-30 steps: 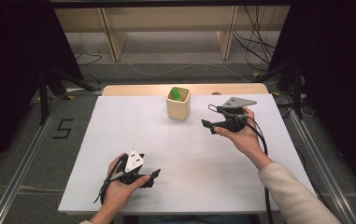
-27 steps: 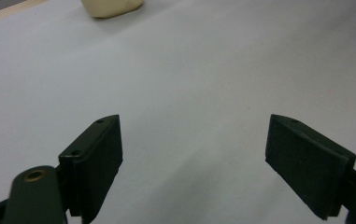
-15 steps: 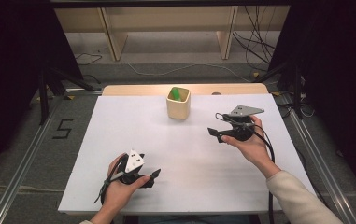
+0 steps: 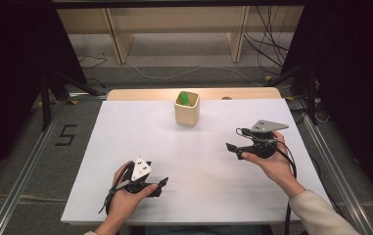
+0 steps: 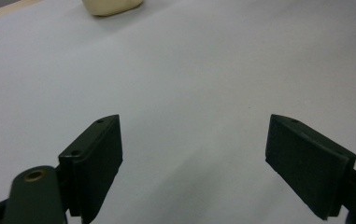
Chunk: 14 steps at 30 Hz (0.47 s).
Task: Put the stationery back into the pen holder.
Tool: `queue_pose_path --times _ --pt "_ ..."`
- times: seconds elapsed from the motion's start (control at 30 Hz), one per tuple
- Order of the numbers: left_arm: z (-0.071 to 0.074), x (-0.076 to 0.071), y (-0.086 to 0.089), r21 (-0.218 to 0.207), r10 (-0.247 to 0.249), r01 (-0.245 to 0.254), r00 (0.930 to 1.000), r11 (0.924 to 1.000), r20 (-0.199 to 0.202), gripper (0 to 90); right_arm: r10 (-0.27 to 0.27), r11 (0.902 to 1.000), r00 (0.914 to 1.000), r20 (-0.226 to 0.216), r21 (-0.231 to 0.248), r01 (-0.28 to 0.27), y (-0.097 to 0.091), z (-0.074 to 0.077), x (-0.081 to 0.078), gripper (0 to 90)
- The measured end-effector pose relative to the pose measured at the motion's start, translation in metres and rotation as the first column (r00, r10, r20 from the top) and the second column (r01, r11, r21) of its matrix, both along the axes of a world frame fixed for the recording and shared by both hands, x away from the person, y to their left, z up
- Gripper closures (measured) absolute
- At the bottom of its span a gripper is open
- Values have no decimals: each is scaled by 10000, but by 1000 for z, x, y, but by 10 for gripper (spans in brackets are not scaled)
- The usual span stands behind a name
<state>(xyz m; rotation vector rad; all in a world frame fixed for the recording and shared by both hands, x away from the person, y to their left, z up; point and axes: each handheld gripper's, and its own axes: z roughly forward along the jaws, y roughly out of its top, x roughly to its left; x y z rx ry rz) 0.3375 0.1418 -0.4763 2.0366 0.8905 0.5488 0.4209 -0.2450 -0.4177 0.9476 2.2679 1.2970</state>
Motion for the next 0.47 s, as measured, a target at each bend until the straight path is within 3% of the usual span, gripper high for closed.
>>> queue_pose_path --times 0.33,0.47 --pt "1 0 0 11 1 -1 10000 10000 65 186 283 9991 9993 -242 315 -275 -19 -22 -47 160" --pt "2 -1 -2 -185 -85 85 10000 9998 19 182 240 9988 9987 -438 444 -221 -27 -29 -60 160"
